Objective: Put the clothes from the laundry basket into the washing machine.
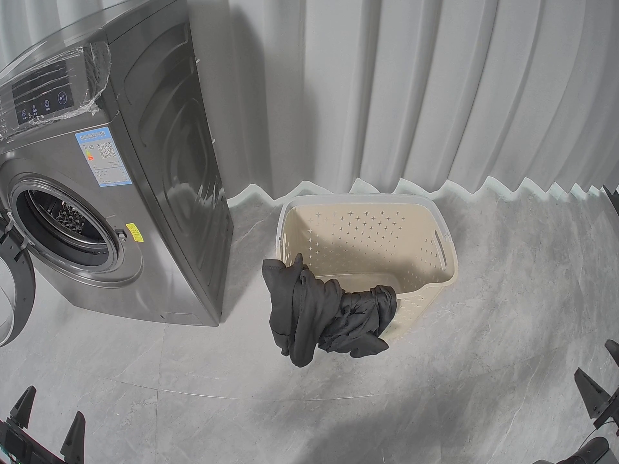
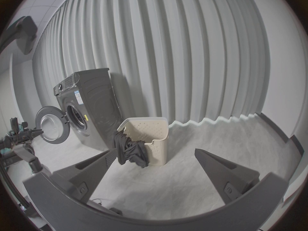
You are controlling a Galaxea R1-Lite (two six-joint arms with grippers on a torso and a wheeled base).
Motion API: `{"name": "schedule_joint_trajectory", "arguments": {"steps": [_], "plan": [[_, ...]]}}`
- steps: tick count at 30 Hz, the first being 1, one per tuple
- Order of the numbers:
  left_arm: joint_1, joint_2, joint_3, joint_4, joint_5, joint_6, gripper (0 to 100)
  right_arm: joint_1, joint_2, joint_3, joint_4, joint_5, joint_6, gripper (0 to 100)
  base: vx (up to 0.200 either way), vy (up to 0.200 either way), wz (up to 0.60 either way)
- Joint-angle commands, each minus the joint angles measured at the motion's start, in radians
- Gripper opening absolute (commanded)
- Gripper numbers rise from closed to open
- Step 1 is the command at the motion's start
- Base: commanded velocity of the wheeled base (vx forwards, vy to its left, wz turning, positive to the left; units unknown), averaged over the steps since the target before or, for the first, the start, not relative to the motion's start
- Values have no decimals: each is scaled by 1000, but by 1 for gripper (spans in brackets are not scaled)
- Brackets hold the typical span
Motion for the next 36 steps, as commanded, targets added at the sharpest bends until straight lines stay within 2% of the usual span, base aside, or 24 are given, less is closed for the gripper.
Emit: {"name": "schedule_joint_trajectory", "arguments": {"steps": [1,4,5,10,14,16,17,18,19,20,23,27,32,36], "plan": [[0,-16,16,0,0,-5,100,51,511,-30,-195,122,11,100,0,0,0],[0,-16,16,0,0,-7,100,101,609,-28,-249,117,17,100,0,0,0],[0,-16,16,0,0,-7,100,143,678,-28,-279,109,24,100,0,0,0],[0,-16,16,0,2,-10,100,212,836,-31,-348,62,69,100,0,0,0],[0,-16,16,0,2,-10,100,271,958,-31,-436,4,107,100,0,0,0],[0,-16,16,0,2,-11,100,314,1039,-36,-509,-33,136,100,0,0,0],[0,-16,16,0,2,-11,100,356,1105,-36,-572,-73,166,100,0,0,0],[0,-16,16,0,2,-11,100,356,1105,-36,-572,-73,166,100,0,0,0],[0,-16,16,0,3,-13,100,388,1152,-38,-608,-105,190,100,0,0,0],[0,-16,16,0,3,-13,100,405,1183,-39,-621,-118,202,100,0,0,0],[0,-16,16,0,3,-13,100,437,1263,-59,-660,-134,222,100,0,0,0],[0,-16,16,0,3,-14,100,456,1314,-84,-694,-136,221,100,0,0,0],[0,-16,16,0,3,-14,100,492,1360,-127,-698,-176,231,100,0,0,0],[0,-16,16,0,3,-14,100,512,1392,-157,-700,-180,235,100,0,0,0]]}}
